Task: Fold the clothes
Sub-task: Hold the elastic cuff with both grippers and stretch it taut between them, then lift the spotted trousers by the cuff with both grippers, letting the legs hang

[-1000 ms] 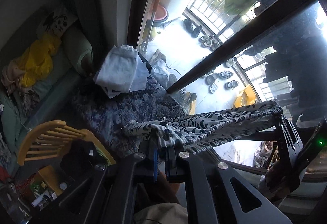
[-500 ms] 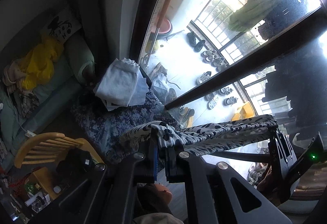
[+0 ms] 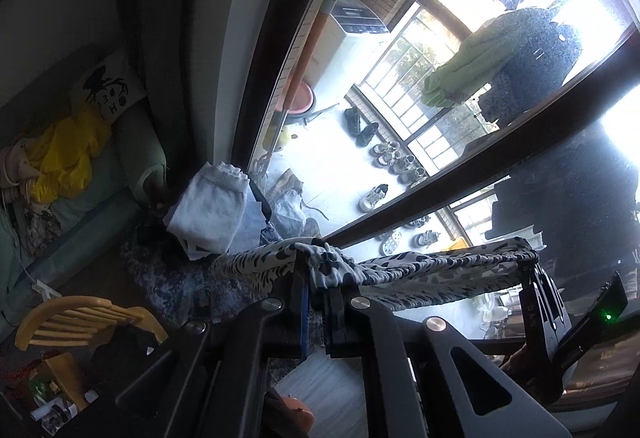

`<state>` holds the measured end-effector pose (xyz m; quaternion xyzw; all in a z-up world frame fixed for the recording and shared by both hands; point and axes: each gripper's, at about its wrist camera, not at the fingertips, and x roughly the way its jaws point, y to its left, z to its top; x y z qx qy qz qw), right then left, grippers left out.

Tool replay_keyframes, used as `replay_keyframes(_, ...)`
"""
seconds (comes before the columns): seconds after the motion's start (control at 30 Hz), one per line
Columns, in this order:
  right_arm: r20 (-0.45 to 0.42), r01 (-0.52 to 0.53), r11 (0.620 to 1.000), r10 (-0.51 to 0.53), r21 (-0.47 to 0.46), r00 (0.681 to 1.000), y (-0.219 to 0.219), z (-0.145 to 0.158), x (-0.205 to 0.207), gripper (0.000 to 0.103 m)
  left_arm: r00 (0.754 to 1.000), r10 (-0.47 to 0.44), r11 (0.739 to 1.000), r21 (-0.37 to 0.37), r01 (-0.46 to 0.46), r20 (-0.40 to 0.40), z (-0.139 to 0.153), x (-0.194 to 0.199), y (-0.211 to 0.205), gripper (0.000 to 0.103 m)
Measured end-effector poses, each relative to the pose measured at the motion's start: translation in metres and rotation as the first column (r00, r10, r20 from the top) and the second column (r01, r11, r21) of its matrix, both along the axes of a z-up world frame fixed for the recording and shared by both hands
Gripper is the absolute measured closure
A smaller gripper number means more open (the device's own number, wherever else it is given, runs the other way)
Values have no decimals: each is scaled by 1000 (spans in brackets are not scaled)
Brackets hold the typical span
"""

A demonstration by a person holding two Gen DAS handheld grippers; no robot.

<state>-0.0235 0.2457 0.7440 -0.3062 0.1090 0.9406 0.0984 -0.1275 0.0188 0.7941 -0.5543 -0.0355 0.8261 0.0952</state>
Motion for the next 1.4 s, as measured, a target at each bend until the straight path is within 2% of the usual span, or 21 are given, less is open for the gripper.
replay_keyframes(0.13,-8,11,1000,-11,18,1000,-6,-13,11,100,1000,-22,1000,-18,22,-8,-14,6,-2,98)
replay_keyframes(0.23,-1,15,999,-15,33,1000,-14,-30,22,100,999,-44,998,-54,45,20,-35,13,-8,98)
replay_keyframes(0.53,80,-27,999,25,27,997,-58,-108,72,100,985,-124,989,-71,133,117,-113,53,-41,98)
replay_keyframes(0.6,99,-47,999,45,20,994,-68,-126,90,100,975,-164,983,-59,174,148,-132,70,-50,98)
replay_keyframes(0.73,145,-89,995,93,-33,985,-86,-164,126,100,948,-223,965,-86,248,227,-175,106,-67,98)
replay_keyframes(0.87,211,-124,990,137,-73,968,-106,-209,166,100,917,-246,954,-88,286,313,-223,147,-88,98)
replay_keyframes(1.03,344,-140,978,186,-156,920,-136,-285,217,100,883,-231,960,-51,275,408,-287,193,-114,98)
replay_keyframes(1.13,432,-129,962,225,-241,873,-152,-336,250,100,855,-218,972,28,232,472,-325,220,-131,98)
replay_keyframes(1.17,454,-110,954,231,-278,861,-153,-351,259,100,843,-217,973,34,230,492,-338,228,-134,98)
replay_keyframes(1.23,497,-74,936,248,-344,831,-156,-380,276,100,826,-201,976,35,215,527,-365,243,-142,98)
replay_keyframes(1.33,565,-45,911,292,-410,771,-162,-415,292,100,795,-159,984,25,179,586,-406,264,-152,98)
replay_keyframes(1.4,605,-29,895,324,-445,727,-168,-436,302,100,774,-146,982,-2,188,616,-425,275,-155,98)
